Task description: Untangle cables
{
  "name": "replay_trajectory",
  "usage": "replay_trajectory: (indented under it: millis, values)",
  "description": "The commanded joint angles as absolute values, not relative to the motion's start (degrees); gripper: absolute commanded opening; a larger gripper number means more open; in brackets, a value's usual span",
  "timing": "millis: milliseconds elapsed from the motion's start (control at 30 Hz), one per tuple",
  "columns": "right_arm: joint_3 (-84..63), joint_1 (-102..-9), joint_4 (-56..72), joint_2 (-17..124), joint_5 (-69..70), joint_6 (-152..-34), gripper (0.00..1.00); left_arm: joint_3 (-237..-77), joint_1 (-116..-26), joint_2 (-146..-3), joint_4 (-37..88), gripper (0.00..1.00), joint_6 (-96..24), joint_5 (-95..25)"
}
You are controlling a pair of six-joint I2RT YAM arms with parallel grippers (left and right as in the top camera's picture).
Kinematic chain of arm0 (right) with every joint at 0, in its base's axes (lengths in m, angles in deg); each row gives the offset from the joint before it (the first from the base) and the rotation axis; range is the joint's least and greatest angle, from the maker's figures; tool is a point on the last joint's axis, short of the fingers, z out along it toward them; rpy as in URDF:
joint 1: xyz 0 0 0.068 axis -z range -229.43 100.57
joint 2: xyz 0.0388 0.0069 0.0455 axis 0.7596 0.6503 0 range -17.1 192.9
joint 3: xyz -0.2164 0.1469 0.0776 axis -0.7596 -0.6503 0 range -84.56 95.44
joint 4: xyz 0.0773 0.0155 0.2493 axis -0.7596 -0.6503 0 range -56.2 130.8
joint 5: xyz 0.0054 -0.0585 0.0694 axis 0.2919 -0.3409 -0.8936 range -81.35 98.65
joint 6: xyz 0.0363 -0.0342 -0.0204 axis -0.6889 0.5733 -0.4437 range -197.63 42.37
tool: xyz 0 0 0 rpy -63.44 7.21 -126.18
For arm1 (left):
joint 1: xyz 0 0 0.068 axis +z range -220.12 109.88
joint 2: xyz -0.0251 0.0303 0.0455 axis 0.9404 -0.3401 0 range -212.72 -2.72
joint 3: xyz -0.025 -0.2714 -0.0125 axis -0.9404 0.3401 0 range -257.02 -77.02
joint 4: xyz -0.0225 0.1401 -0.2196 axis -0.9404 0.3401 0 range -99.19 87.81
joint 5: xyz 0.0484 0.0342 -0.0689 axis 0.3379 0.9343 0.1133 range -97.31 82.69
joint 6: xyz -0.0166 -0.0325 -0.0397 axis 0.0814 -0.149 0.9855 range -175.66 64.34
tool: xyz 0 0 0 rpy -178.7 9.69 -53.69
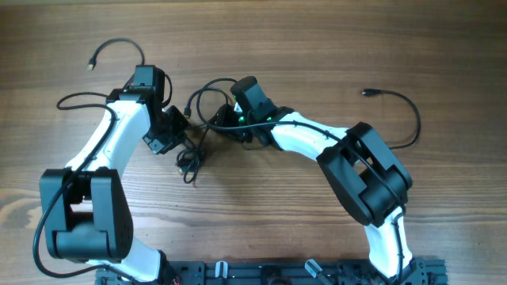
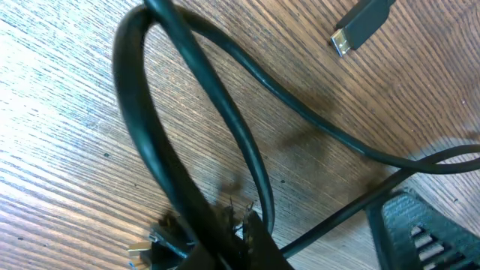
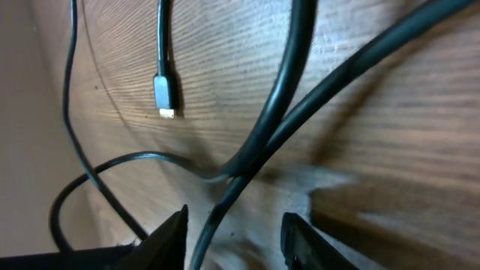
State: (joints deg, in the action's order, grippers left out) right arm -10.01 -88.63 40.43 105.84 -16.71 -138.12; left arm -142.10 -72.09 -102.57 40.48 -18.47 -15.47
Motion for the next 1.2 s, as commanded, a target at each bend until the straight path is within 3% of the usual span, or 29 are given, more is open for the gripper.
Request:
replay_trajectory:
  millis: [0,400,633,800,867,1000,1167]
  values:
    - [-9.14,-88.81,40.81,107.32,-20.69,-143.80,0.45,-141.48,-72.25,-102.92,40.46,0.07,-18.78,-14.73]
    - [-9.14,-88.81,41.81,107.32,-27.25,-153.11,0.44,-141.48,-72.25,-102.92,39.45,0.05,-18.78,-15.17]
    - [-9.14,-88.83,41.20,107.32,-25.76,-154.22,0.39,-141.48,-72.25,-102.92,39.45,0.04,-18.78,-26.69]
    - [-9.16,-88.85,40.24,107.32,-23.09,-154.05,0.24,-141.48,-72.25,-102.92,39.43,0.04,-18.82,-29.86]
    - [-9.14,-88.85,40.28,107.32,-22.09,-152.93,0.04,-141.48,-72.20,-102.92,39.38,0.04,-19.11,-29.81]
    - [-9.14,-87.89,40.24,107.06,-18.57,-140.69,0.04,-141.48,-72.16,-102.92,39.17,0.04,-19.24,-24.98]
    - [-9.14,-82.73,34.47,104.02,-21.13,-134.40,0.04,-141.51,-69.60,-102.92,39.62,0.04,-19.28,-21.11]
